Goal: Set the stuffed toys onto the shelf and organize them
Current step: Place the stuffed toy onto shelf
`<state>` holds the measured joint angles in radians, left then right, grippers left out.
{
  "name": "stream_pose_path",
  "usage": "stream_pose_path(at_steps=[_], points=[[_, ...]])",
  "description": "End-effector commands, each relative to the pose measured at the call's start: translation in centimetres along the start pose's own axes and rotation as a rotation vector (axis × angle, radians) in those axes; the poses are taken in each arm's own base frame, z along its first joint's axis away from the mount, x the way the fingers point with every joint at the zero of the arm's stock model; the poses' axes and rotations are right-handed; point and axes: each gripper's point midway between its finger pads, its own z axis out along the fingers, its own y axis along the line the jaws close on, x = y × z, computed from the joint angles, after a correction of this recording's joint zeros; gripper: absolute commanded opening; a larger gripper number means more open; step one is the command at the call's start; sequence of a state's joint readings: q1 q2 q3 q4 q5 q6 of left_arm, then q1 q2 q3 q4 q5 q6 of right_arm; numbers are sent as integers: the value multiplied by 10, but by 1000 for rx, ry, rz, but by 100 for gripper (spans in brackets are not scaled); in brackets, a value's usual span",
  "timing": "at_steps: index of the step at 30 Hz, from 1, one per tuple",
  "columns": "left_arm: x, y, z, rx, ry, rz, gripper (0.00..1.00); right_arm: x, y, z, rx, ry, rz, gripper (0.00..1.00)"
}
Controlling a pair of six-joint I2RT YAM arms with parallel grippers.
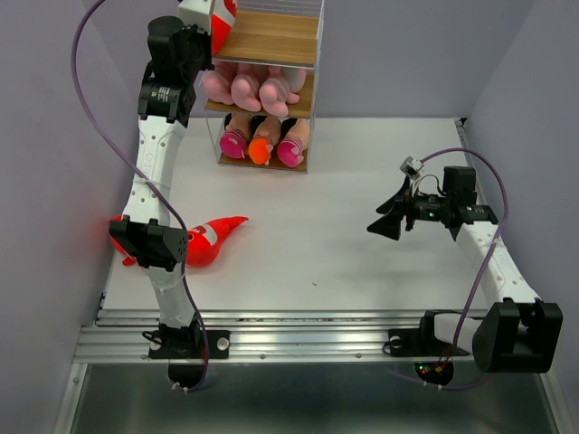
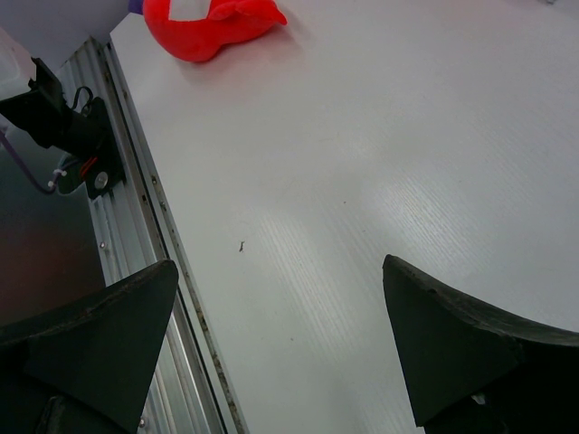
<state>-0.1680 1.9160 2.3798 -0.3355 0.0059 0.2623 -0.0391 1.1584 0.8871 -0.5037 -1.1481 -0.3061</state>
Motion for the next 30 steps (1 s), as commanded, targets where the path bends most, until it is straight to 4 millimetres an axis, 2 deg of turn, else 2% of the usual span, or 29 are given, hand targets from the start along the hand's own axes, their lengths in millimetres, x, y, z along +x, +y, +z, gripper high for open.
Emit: stream_pose_path(at_steps=[1,4,11,20,24,30], points=[[-41,-6,-11,62,-125,-55,12,-7,-4,-1,12,-20,-37,100],[-47,-9,-13,72,-141,-85,9,-7,-4,-1,12,-20,-40,100],[-59,-2,-19,57,-173,-152,11,-7,-5,-1,17,-19,-41,100],[-59,10,-24,35,-164,-199,21,-6,-6,-1,21,-17,-40,100],[-57,10,-24,37,-158,-204,24,-6,-7,0,22,-15,-37,100],[-58,7,-23,52,-164,-223,35,-6,-8,0,25,-14,-39,100]])
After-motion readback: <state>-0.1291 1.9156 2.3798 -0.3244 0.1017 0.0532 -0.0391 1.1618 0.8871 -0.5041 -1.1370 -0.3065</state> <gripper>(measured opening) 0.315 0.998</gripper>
